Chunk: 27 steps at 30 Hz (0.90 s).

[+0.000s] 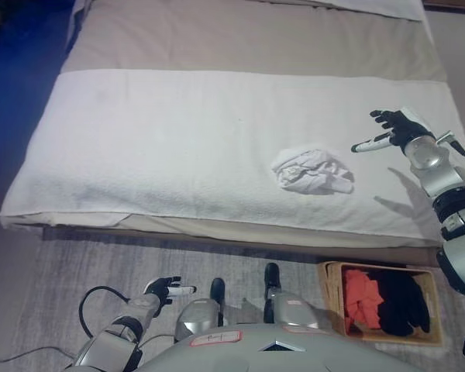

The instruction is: Put the clothes on the bed into the basket.

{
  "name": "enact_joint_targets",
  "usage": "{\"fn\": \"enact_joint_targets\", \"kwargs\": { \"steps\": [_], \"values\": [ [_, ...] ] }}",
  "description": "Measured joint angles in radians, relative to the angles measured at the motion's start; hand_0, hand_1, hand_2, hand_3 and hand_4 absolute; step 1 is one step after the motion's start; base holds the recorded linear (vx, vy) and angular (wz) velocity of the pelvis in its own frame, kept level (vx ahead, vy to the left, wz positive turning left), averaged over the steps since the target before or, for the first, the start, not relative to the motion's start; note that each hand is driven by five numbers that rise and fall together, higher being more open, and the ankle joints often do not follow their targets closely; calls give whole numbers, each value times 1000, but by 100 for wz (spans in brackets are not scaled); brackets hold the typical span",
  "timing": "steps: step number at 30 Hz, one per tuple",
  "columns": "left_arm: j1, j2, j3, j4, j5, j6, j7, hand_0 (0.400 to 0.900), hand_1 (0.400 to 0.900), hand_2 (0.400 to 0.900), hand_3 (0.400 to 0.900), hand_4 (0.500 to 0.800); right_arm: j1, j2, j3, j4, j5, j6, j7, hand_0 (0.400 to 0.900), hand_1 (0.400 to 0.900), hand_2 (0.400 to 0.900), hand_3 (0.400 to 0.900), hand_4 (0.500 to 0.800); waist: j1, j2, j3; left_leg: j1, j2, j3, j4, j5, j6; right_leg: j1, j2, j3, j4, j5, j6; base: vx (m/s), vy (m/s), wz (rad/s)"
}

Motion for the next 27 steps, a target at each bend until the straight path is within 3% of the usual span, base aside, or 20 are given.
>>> {"fn": "enact_joint_targets", "kwargs": {
  "steps": [10, 20, 27],
  "values": [
    [21, -1, -37, -32, -42, -5, 10, 900, 900, 900, 900, 800, -103, 64, 39, 127, -51, 3, 1, 900, 900, 900, 900, 800, 49, 74, 47, -76, -6, -51, -1, 28, -23, -50, -11, -50, 0, 6, -8, -32, -34, 18],
    [9, -1, -74, -72, -58, -17, 19, 900, 900, 900, 900, 800, -174, 60, 39, 191, -55, 5, -6, 900, 900, 900, 900, 800, 68, 120, 149, -145, -13, -110, -9, 64, -42, -95, -23, -110, 1, 10, -13, -9, -11, 21],
    [9, -1, -88, -119, -56, -26, 19, 900, 900, 900, 900, 800, -208, 10, 31, 231, -52, 5, -19, 900, 900, 900, 900, 800, 86, 191, 199, -175, -30, -122, -13, 80, -44, -115, -42, -130, 1, 10, -13, -1, 0, 9]
  ]
}}
